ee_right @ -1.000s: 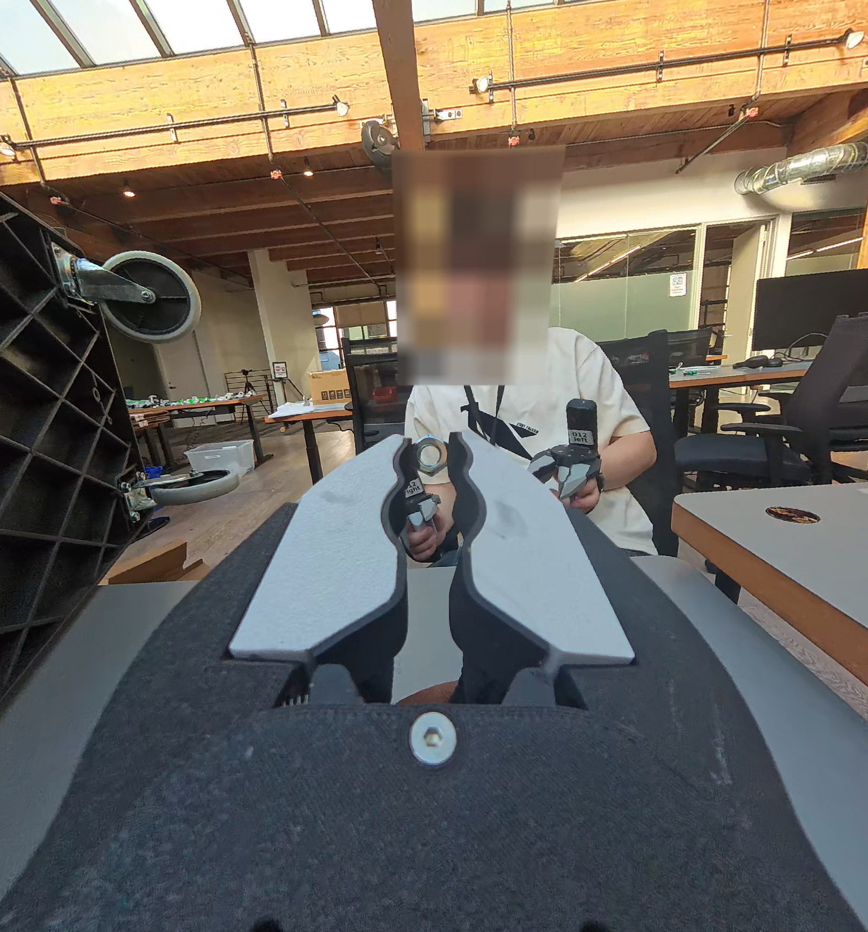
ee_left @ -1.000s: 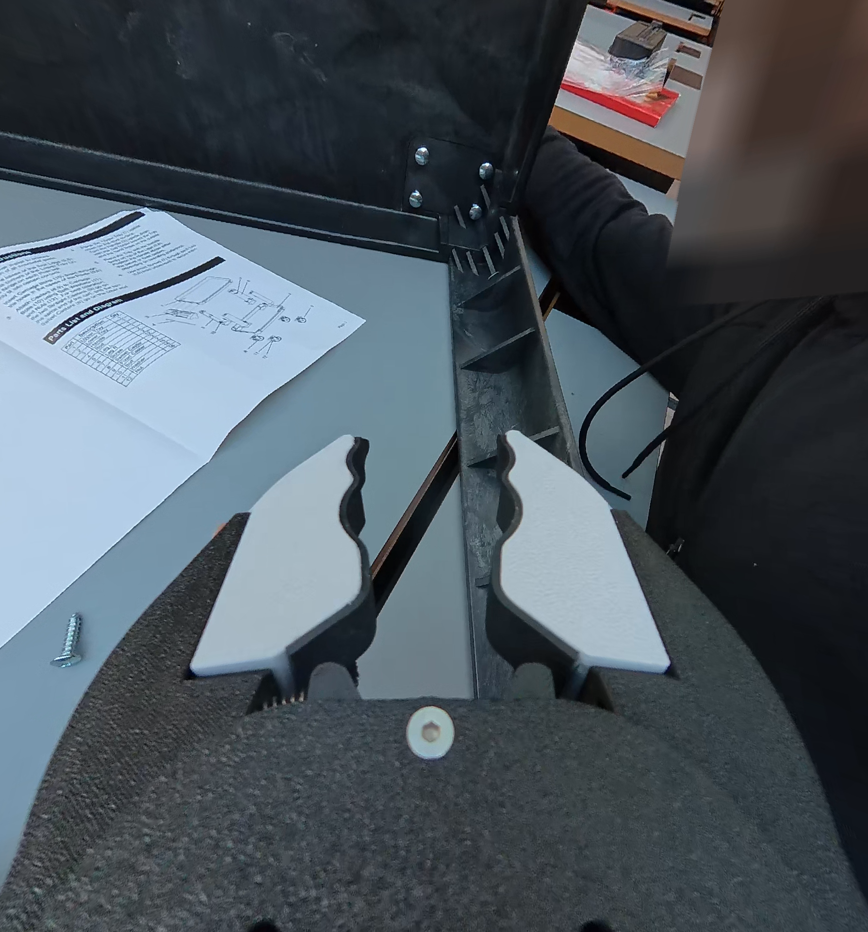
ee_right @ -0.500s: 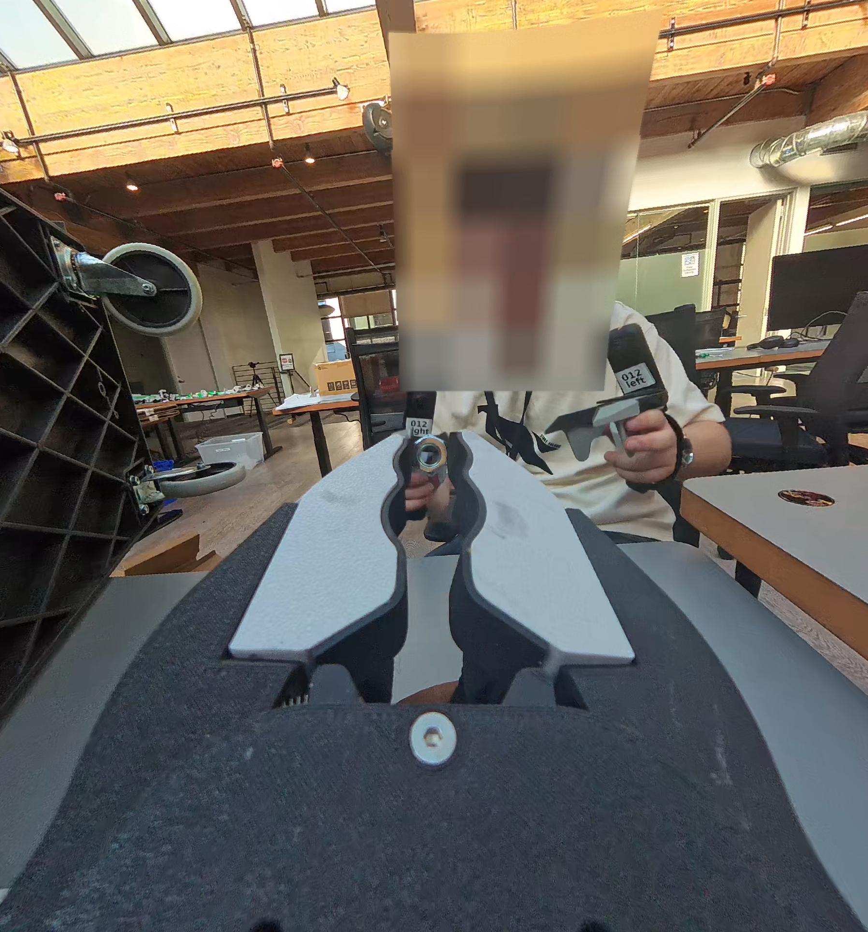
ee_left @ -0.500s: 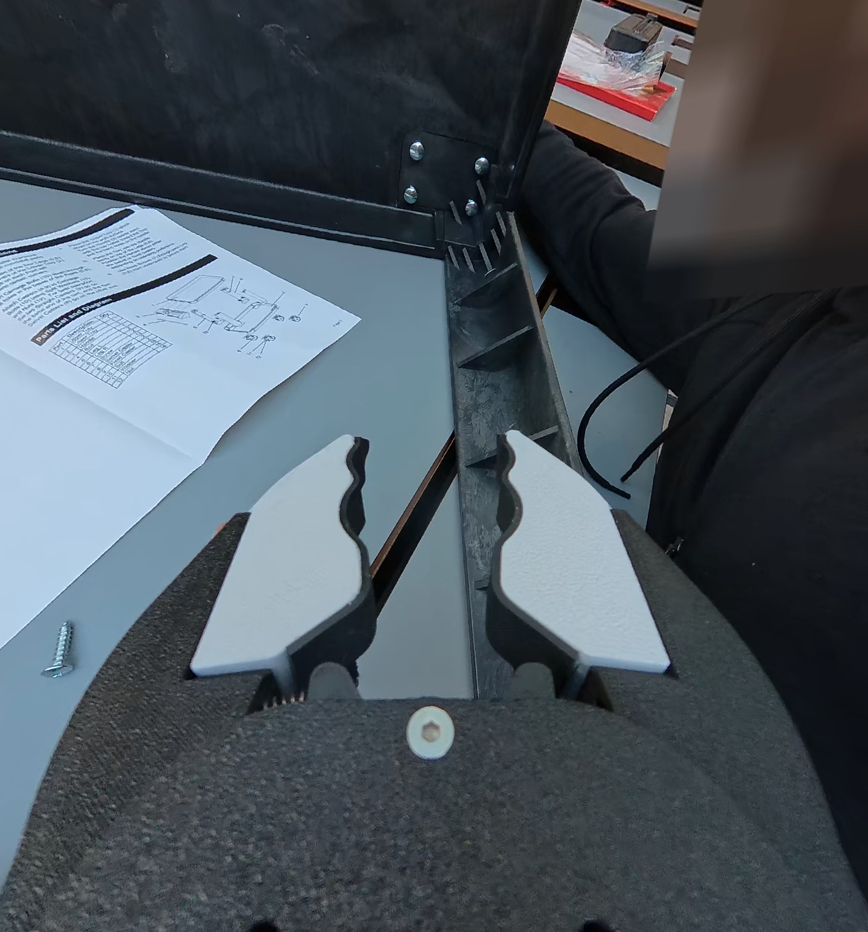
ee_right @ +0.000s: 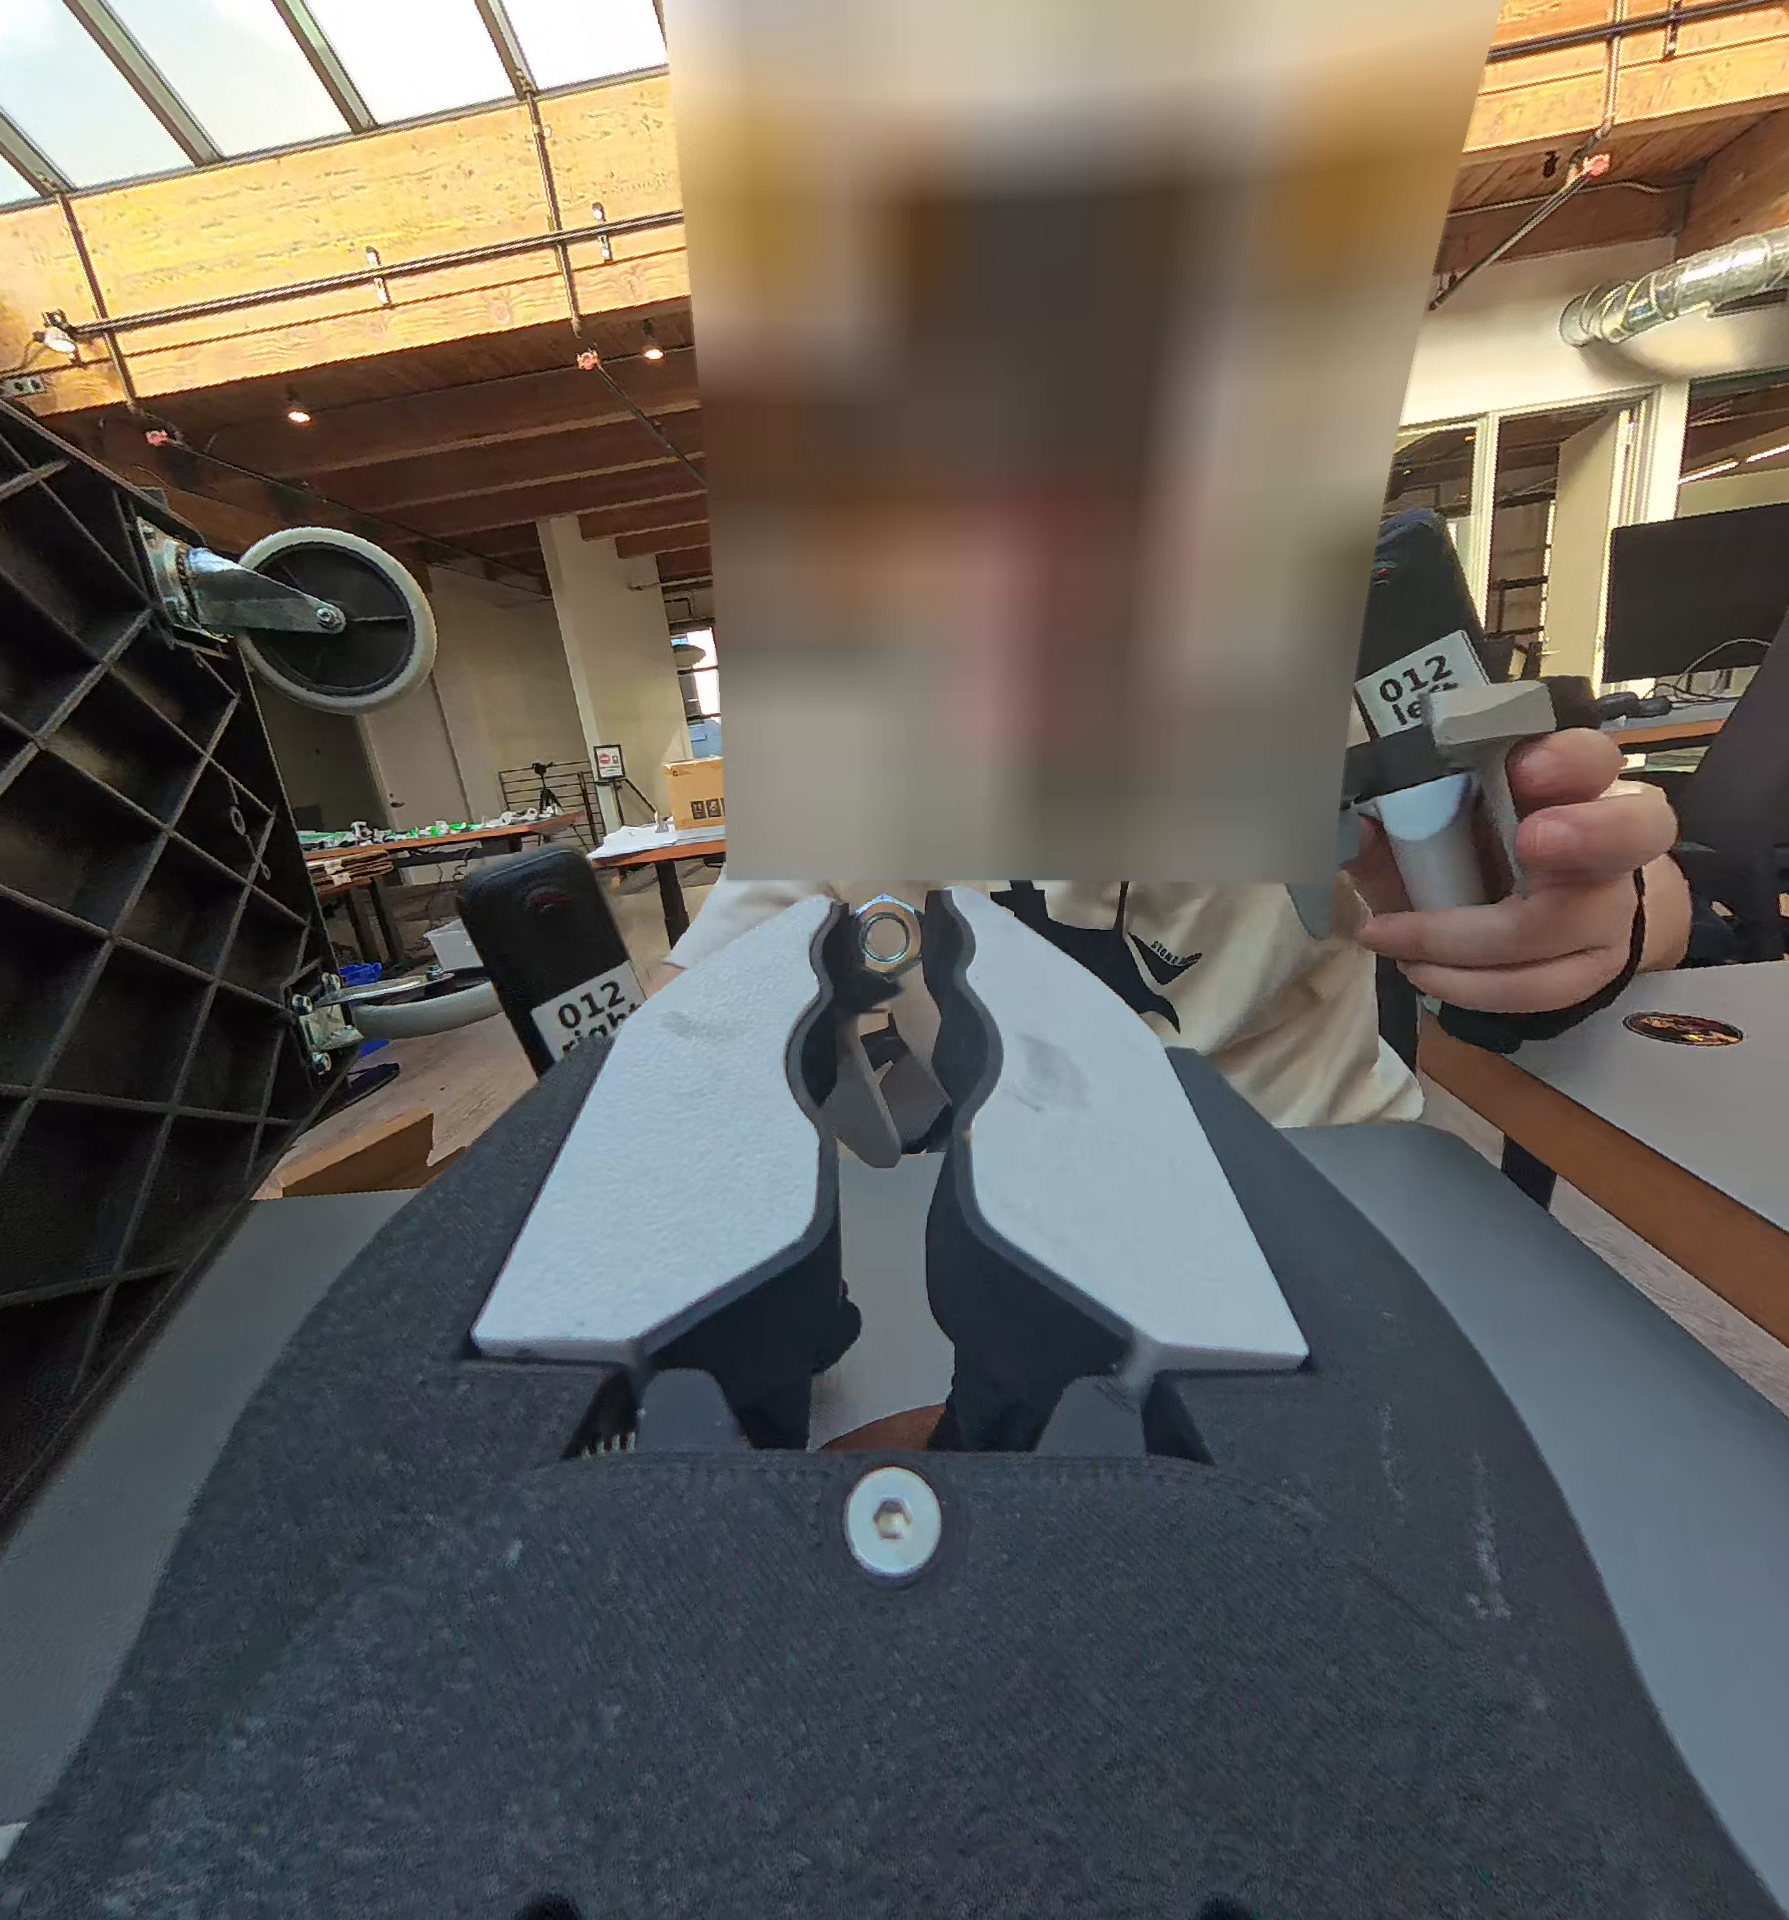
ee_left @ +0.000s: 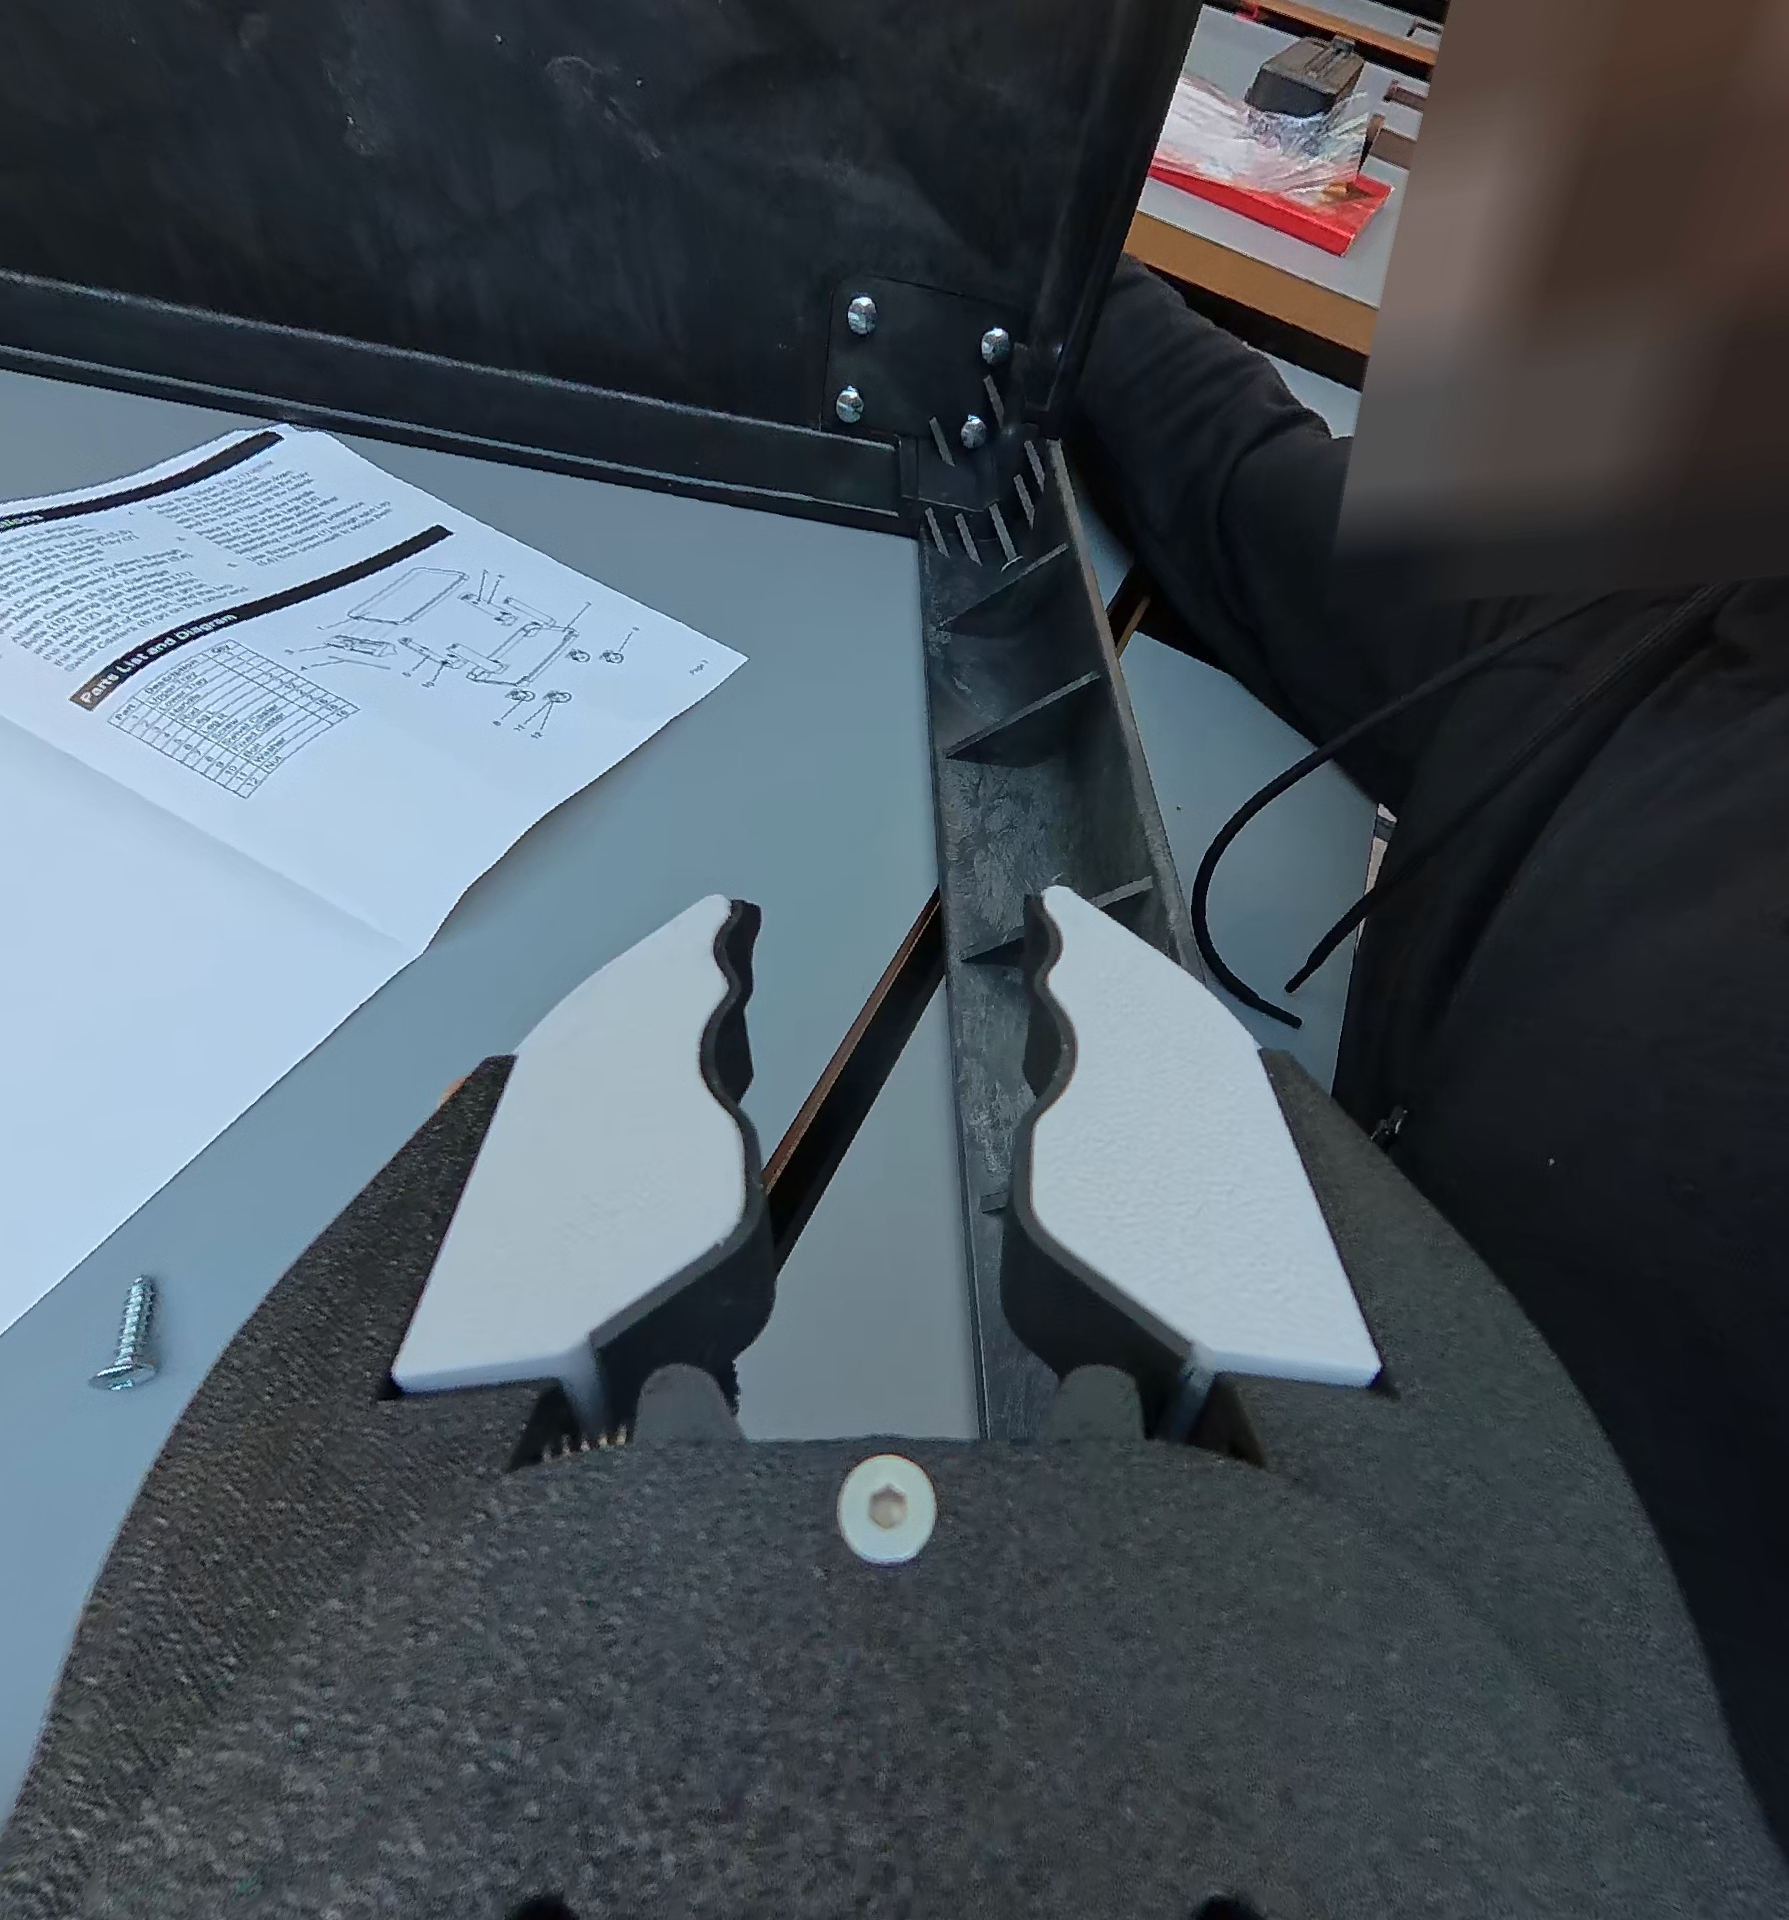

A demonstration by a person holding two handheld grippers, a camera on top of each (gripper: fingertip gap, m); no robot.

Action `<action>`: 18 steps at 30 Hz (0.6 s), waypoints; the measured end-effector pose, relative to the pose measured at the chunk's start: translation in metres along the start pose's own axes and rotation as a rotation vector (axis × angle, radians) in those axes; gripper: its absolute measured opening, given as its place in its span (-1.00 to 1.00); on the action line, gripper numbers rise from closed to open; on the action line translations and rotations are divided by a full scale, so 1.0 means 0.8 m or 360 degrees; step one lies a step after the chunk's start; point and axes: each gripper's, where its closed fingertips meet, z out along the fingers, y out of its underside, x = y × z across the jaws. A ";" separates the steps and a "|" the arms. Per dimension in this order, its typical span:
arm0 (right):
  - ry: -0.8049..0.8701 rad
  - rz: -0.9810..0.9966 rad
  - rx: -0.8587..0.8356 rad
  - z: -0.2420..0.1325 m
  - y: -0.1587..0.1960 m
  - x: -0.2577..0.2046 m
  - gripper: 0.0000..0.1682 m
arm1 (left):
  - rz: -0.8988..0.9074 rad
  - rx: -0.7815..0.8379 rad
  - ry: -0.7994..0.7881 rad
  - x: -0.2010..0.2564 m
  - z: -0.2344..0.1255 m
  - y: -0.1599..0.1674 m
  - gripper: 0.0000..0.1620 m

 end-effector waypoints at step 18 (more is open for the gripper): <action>-0.0061 0.0105 0.0034 -0.002 -0.006 -0.002 -0.84 | -0.0008 0.0017 0.0014 0.002 0.002 -0.001 -0.38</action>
